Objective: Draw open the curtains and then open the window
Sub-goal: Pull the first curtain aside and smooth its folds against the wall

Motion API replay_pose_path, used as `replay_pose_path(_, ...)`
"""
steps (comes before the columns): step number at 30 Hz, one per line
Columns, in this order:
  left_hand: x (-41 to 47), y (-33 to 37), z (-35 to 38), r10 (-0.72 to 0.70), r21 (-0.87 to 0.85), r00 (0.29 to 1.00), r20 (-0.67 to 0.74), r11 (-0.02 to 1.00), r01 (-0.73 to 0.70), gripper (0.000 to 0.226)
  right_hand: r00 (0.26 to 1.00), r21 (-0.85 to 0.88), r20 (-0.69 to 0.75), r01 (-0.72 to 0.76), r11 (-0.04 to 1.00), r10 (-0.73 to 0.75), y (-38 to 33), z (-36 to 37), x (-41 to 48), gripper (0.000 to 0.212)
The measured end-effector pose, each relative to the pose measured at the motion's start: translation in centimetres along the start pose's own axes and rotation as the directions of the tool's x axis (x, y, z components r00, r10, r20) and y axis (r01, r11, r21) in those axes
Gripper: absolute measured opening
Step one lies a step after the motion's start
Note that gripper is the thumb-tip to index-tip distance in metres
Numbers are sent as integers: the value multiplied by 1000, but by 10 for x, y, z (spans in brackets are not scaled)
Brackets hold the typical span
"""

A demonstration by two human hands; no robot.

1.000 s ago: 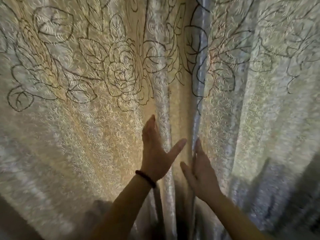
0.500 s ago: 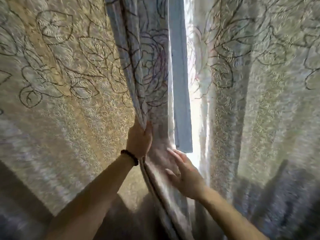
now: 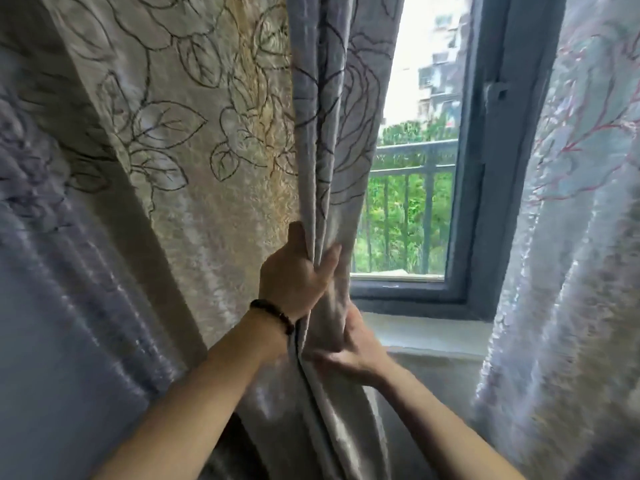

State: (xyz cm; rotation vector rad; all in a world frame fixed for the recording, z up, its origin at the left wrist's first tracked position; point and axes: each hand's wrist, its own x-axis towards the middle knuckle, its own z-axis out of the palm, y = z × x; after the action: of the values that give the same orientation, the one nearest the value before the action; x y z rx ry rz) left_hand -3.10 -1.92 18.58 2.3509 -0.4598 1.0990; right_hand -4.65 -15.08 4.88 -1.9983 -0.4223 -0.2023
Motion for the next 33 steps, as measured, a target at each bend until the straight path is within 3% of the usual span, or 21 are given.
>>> replay_pose_path(5, 15, -56, -23, 22, 5, 997, -68, 1000, -22, 43, 999, -101, 32, 24, 995, -21, -15, 66, 53, 91)
replay_pose_path(7, 23, -85, -30, 58, -4, 996, -66, 998, -59, 54, 998, -132, 60, 3, 991, 5, -19, 97, 81, 81)
replay_pose_path(11, 46, -157, -60, 81, -18, 989, -124, 996, -83, 51, 998, -177, 57, 8, 984, 3, -52, 162, 131, 54)
replay_pose_path(14, 57, -220, -92, 77, 69, 976, -204, 996, -64, 57, 999, -197, 40, 40, 980, -32, -84, 214, 165, 63)
replay_pose_path(16, 60, -267, -112, -28, 72, 984, -175, 997, 41, 57, 999, -235, 45, 34, 971, -24, -97, 251, 187, 67)
replay_pose_path(18, 60, -313, -128, -153, 141, 983, -98, 976, 165, 80, 997, -268, 80, 16, 963, 6, -107, 286, 207, 70)
replay_pose_path(20, 58, -353, -142, -170, 188, 982, -82, 965, 183, 110, 989, -256, 148, 32, 966, 7, -117, 314, 223, 69)
replay_pose_path(21, 57, -368, -150, -155, 172, 982, -109, 970, 172, 112, 984, -254, 175, 49, 966, -4, -121, 324, 228, 70)
replay_pose_path(24, 58, -393, -168, -120, 75, 967, -224, 987, 140, 69, 967, -251, 250, 121, 960, -56, -133, 328, 229, 88)
replay_pose_path(26, 59, -398, -172, -120, 53, 968, -220, 990, 134, 64, 943, -220, 299, 218, 951, -147, -136, 310, 225, 102)
replay_pose_path(28, 60, -401, -170, -105, 19, 979, -173, 994, 110, 71, 954, -143, 211, 245, 959, -213, -142, 283, 230, 102)
replay_pose_path(30, 59, -402, -167, -131, -14, 987, -95, 991, 130, 83, 972, -65, 6, 235, 970, -235, -159, 251, 245, 96)
replay_pose_path(33, 53, -398, -159, -182, -17, 983, 34, 983, 183, 111, 920, -44, -254, 296, 954, -297, -206, 209, 272, 91)
